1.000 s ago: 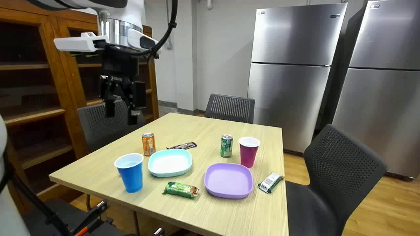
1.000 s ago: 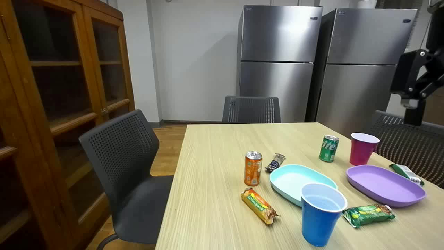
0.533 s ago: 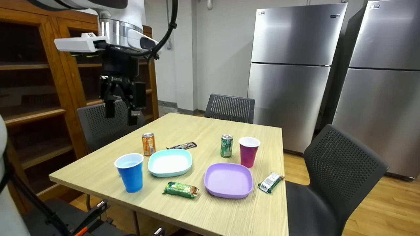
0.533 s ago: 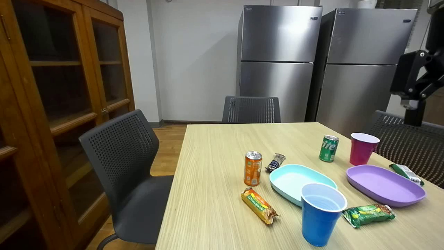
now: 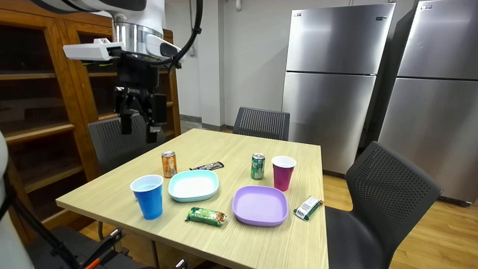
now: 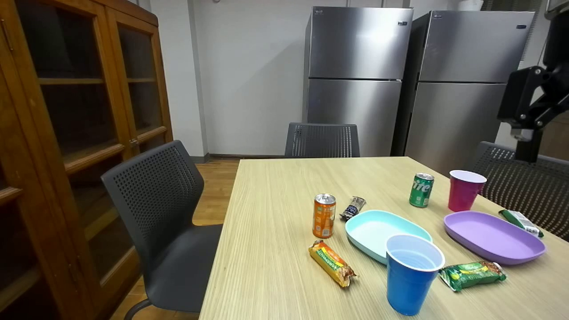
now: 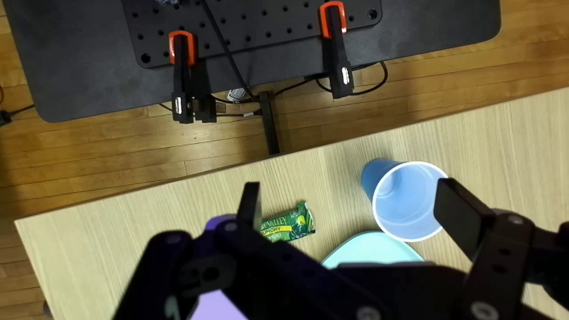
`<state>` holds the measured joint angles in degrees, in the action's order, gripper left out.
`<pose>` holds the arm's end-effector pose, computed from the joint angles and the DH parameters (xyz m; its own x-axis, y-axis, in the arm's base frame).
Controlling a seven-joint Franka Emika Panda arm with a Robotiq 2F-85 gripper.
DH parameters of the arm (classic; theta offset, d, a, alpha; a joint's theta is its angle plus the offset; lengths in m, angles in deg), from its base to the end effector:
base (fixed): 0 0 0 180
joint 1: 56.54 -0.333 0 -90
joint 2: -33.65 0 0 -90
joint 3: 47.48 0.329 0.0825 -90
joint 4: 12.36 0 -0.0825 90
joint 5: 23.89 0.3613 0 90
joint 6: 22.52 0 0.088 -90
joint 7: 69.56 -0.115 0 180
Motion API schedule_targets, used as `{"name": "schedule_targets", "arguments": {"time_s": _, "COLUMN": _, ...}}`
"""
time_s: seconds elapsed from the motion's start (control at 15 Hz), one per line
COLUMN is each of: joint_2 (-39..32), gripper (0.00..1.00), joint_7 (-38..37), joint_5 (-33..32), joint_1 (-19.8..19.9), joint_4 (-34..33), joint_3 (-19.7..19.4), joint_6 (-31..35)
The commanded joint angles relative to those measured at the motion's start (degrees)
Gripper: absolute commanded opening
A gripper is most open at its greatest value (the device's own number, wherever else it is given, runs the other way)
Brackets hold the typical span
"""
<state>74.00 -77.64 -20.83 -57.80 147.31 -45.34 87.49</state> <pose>0.2729 0.0197 0.4043 0.9800 -0.1132 -0.1636 -0.1146 -0.9934 0.0006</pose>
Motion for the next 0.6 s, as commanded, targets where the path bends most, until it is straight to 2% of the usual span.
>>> {"name": "schedule_targets", "arguments": {"time_s": 0.0, "joint_2": -4.38, "gripper": 1.0, "joint_7": -4.15, "joint_5": 1.39, "joint_1": 1.21, "joint_4": -0.51, "joint_3": 1.17, "joint_6": 3.36}}
{"name": "schedule_targets", "arguments": {"time_s": 0.53, "joint_2": -16.97, "gripper": 1.0, "joint_7": -15.55, "joint_5": 0.66, "joint_1": 4.41, "joint_4": -1.49, "joint_3": 1.58, "joint_6": 15.45}}
